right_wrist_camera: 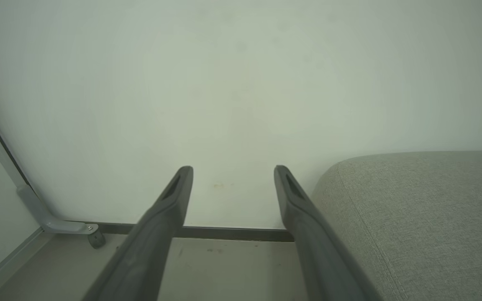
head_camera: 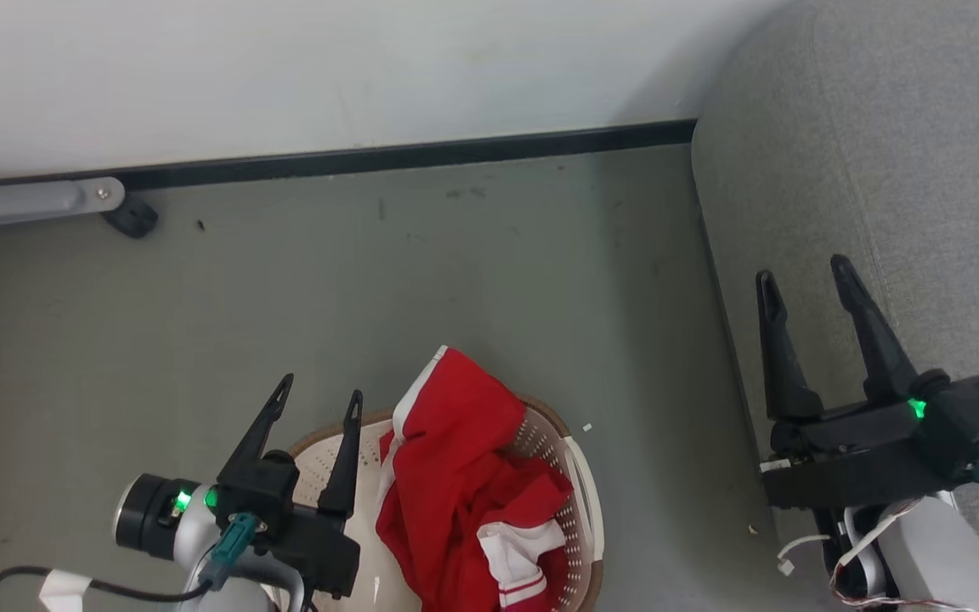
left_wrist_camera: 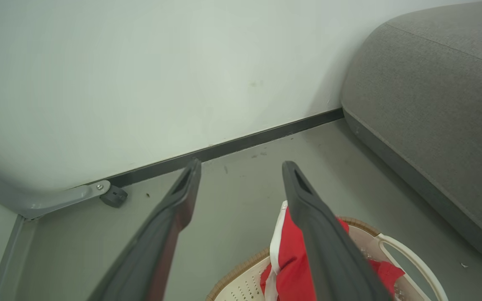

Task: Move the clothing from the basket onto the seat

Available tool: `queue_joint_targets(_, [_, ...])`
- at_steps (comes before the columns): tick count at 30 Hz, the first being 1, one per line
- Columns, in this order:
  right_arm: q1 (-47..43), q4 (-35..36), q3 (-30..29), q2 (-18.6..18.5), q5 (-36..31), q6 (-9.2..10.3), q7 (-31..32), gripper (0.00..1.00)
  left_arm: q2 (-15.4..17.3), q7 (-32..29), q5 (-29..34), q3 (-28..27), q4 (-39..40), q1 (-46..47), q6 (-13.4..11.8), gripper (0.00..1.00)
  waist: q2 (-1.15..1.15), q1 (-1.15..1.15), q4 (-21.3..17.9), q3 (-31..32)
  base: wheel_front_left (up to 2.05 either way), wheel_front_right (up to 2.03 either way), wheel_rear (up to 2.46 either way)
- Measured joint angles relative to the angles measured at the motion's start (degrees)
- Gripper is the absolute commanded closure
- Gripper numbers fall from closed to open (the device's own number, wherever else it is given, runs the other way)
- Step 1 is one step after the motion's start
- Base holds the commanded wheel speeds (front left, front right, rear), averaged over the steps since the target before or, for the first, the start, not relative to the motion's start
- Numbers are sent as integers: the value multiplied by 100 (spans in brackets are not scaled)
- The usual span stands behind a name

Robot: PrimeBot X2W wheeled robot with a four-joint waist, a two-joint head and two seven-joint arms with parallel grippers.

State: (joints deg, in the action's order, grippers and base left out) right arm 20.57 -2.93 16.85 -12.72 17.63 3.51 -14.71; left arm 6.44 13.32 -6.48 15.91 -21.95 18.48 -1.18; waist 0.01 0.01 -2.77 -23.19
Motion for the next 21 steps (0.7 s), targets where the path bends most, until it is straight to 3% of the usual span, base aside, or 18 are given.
queue_joint_targets(21, [1257, 288, -328, -44, -62, -62, -1, 0, -153, -29, 386, 560, -1338, 997, 227, 0, 0, 0, -129, -1482, 0, 0, 0])
